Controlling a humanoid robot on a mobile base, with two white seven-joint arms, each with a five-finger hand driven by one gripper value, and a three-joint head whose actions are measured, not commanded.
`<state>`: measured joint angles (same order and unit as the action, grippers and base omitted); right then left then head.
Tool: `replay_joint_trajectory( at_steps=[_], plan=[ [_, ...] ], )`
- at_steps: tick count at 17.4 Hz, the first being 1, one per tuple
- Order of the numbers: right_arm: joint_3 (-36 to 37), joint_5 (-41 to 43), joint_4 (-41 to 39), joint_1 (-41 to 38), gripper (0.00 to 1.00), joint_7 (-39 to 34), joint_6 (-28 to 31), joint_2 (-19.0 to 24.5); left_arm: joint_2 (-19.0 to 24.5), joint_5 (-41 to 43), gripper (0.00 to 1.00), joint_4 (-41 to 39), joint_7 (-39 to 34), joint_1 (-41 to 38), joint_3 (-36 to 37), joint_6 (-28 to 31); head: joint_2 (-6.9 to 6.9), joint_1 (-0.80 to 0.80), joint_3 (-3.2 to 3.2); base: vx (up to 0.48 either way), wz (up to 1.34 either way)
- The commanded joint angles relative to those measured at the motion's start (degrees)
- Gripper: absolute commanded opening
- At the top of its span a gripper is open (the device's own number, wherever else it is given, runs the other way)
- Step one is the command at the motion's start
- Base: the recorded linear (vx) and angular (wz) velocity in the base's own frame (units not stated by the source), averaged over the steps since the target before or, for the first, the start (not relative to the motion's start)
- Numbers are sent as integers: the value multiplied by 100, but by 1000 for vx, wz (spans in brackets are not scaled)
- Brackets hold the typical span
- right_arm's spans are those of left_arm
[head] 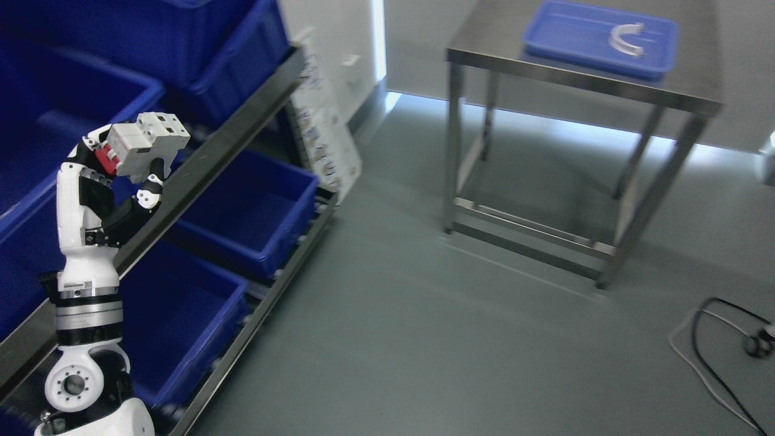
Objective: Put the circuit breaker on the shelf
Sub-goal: 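Carry the breaker in the left hand while turning toward the bin shelf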
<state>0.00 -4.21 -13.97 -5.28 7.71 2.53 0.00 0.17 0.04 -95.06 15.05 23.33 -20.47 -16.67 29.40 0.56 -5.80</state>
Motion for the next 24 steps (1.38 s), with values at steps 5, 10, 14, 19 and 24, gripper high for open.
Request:
replay_joint_trajectory(
  at_steps=[5,10,14,19,24],
  plan=[
    [-114,-1,0,1,100,2,204,-100,83,-162,4,-100,7,-101,-308,-406,0,0,0,-261,1343],
    [-114,0,0,1,100,11,204,-100,83,-250,5,-118,7,-312,-282,-767,-1,0,0,-82,1145],
    [-114,-1,0,1,100,11,204,-100,83,-224,5,-100,-2,46,-177,-636,-2,0,0,81,533],
    [-114,-1,0,1,100,11,196,-100,974,1180,6,1336,383,1442,981,59,-1,0,0,124,268],
    [-114,8,0,1,100,2,204,-100,1389,3051,6,3780,508,3096,1678,85,-2,0,0,147,16]
  ],
)
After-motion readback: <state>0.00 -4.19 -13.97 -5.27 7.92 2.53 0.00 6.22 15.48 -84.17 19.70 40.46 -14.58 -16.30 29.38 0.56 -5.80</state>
